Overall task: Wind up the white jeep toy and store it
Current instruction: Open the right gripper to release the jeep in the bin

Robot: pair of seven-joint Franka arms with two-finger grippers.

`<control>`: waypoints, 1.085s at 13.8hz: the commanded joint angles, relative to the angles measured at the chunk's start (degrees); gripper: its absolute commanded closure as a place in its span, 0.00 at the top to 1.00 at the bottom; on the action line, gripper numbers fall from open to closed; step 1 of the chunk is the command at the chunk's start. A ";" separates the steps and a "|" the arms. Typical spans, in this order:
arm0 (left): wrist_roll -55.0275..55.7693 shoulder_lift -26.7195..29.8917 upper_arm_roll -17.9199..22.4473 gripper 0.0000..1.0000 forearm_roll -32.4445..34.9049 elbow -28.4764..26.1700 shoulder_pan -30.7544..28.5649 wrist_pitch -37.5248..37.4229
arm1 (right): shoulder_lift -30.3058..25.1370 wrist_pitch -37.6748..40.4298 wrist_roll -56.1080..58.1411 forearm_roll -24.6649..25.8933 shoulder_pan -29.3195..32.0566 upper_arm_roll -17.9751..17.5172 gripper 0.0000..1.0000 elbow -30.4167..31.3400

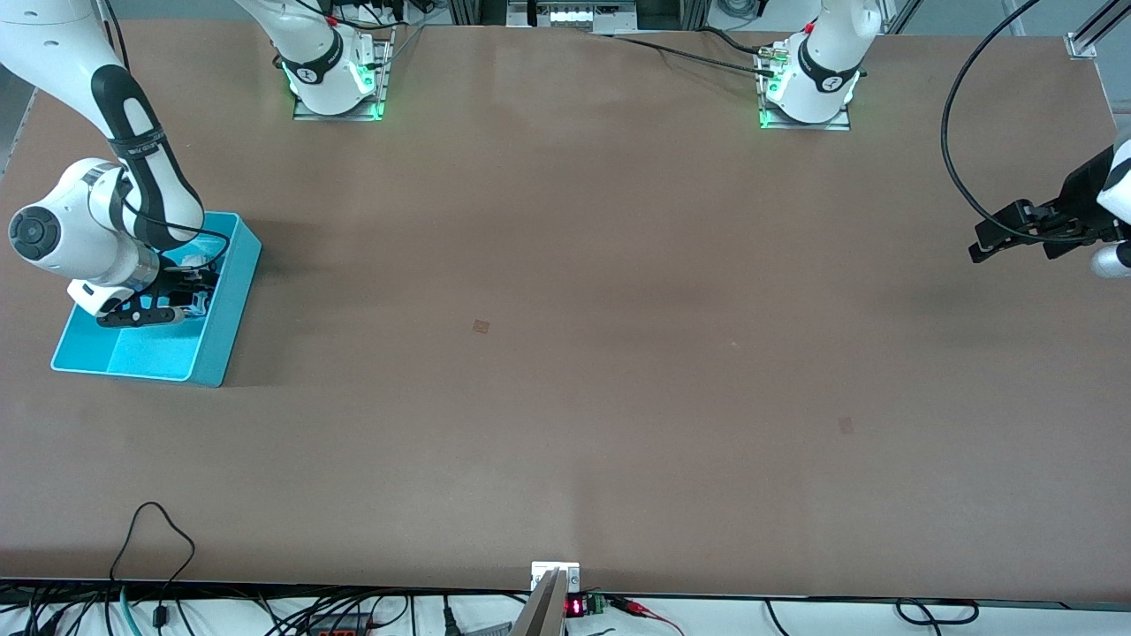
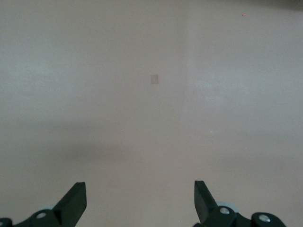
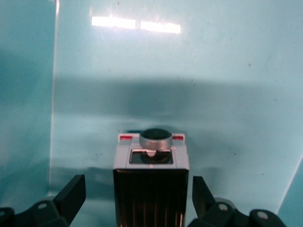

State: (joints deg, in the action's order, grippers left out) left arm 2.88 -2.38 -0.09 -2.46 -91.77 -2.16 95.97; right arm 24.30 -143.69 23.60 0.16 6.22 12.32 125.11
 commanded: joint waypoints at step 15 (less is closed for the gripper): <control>-1.39 0.62 0.89 1.00 0.53 0.01 1.64 -1.66 | -6.19 36.69 -0.39 -0.87 0.11 -3.26 1.00 -28.49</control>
State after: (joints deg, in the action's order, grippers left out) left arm 2.78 -2.59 0.69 -2.46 -91.78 -0.80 95.23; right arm 19.17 -114.12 23.30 0.14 6.12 10.30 101.89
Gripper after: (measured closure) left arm 0.000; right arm 0.000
